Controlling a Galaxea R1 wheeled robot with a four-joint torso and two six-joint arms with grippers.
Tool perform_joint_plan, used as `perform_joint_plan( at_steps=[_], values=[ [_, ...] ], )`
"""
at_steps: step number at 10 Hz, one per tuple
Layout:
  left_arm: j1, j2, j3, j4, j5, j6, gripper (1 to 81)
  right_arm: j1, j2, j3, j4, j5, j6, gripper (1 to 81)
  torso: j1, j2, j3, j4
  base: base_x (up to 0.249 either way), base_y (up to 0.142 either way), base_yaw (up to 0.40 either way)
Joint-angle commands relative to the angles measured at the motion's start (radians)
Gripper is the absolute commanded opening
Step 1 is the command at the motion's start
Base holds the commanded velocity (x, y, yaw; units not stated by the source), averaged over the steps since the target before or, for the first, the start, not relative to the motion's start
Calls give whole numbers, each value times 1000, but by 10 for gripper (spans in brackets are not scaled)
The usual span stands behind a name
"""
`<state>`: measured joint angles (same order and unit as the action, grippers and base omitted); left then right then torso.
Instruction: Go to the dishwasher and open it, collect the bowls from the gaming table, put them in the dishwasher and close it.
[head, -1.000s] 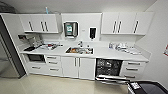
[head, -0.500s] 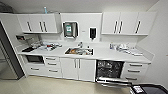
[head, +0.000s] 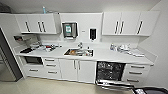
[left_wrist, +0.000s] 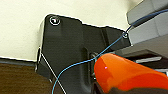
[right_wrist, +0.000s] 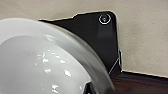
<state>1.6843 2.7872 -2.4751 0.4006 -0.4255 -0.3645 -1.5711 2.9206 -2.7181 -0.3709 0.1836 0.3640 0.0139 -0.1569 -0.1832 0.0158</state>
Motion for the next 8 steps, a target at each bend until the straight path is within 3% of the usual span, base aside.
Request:
perform_joint_plan(
  at_steps=[1,8],
  values=[
    [-21,-17,4,18,30,2,10,36,-15,0,-5,-33,-2,10,0,0,0,0,114,0,0],
    [-21,-18,4,17,30,2,10,42,-15,0,-7,-33,-2,10,0,0,0,0,114,0,0]
  ],
)
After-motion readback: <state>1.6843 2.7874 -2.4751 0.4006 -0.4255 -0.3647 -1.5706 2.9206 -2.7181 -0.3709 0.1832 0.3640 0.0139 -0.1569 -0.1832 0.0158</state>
